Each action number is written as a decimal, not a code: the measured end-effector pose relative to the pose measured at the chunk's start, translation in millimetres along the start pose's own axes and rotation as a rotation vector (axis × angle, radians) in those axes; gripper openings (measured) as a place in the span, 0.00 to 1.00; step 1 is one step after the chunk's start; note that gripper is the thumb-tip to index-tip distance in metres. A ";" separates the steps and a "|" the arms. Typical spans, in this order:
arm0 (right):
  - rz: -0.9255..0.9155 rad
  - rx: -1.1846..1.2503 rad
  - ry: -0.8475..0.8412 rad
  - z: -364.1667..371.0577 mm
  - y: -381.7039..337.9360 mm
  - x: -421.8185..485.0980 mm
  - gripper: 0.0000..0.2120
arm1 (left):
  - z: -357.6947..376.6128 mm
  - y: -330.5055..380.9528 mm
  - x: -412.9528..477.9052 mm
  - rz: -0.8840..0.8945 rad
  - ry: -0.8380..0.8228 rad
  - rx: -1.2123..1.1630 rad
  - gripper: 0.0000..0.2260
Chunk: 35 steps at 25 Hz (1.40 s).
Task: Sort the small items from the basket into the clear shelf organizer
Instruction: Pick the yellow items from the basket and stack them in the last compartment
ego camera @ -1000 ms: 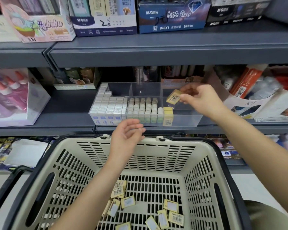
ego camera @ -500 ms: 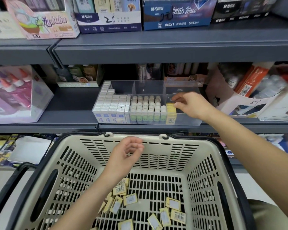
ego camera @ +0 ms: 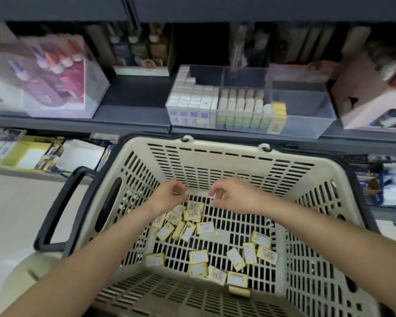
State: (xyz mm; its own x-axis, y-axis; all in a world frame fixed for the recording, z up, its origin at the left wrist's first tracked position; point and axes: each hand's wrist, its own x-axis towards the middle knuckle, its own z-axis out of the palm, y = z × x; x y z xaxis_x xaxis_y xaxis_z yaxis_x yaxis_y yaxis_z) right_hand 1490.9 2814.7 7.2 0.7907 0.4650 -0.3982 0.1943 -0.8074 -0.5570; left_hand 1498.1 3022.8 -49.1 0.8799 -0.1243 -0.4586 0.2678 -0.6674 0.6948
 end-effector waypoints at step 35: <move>0.056 -0.290 -0.078 114.9 18.2 69.9 0.25 | 8.4 -44.7 25.3 -0.464 -0.059 -0.577 0.19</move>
State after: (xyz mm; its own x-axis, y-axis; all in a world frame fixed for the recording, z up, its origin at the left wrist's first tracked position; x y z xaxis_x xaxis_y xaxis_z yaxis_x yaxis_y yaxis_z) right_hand 1483.0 2874.3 -114.5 0.7600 0.4342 -0.4837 0.3182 -0.8974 -0.3057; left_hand 1505.1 3043.4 -96.4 0.6082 0.0265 -0.7934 0.7846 -0.1715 0.5958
